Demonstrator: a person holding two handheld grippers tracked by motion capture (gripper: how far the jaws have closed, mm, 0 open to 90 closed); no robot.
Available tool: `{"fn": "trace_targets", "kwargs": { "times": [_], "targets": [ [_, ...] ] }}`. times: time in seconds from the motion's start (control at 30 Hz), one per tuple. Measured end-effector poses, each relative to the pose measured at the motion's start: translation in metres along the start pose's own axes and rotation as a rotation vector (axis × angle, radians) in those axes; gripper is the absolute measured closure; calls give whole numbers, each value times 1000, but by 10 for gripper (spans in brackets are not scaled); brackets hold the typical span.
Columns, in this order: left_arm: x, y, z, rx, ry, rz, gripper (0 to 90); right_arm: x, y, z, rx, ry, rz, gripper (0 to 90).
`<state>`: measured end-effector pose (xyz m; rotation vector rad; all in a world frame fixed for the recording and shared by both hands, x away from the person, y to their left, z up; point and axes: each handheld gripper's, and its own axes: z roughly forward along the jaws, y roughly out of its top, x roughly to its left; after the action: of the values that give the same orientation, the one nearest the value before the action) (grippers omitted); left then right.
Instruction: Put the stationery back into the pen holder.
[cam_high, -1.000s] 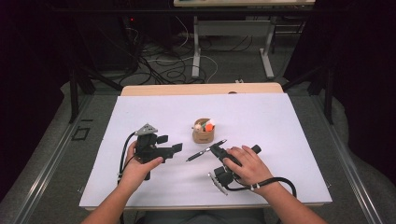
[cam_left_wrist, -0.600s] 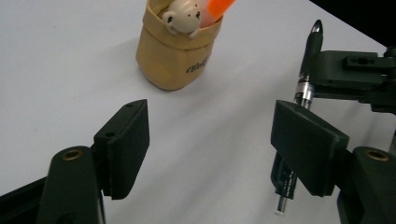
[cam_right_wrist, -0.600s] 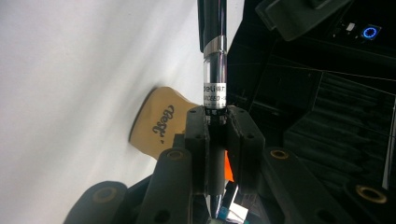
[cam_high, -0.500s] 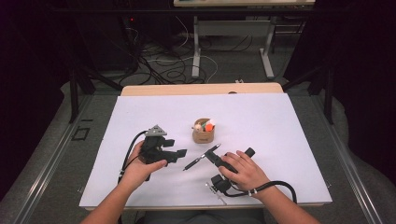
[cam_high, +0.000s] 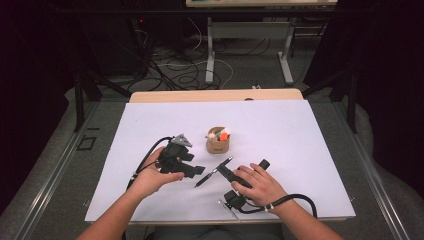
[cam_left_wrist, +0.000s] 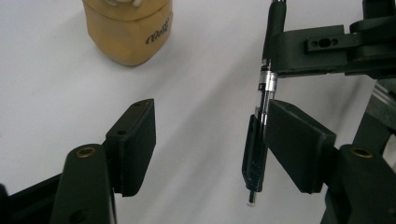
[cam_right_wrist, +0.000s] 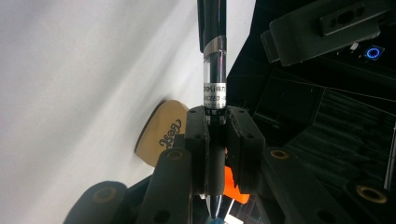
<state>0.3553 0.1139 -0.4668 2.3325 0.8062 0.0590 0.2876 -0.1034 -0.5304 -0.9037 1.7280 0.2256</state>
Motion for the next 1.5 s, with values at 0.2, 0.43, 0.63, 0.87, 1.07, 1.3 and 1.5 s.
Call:
{"fn": "trace_targets", "kwargs": {
  "times": [0.2, 0.43, 0.63, 0.87, 1.07, 1.3, 1.5],
  "targets": [
    [-6, 13, 0, 66, -1, 18, 402, -1, 2, 0, -10, 2, -15, 796],
    [-10, 22, 3, 115, -11, 39, 454, -1, 5, -1, -3, 16, -28, 796],
    [-17, 28, 8, 164, -8, 32, 514, -2, 4, -1, 0, 17, -29, 796],
    [-22, 32, 15, 217, -19, 40, 572, -2, 5, 1, -15, 17, -33, 794],
    [-27, 35, 23, 252, -14, 93, 608, -3, 7, 1, -18, 17, -34, 796],
    [-36, 39, 35, 272, 29, 239, 603, -3, 6, 1, -16, 33, -23, 797],
    [-41, 43, 39, 298, 35, 264, 698, -5, 7, 0, 8, 48, -33, 797]
  ]
}}
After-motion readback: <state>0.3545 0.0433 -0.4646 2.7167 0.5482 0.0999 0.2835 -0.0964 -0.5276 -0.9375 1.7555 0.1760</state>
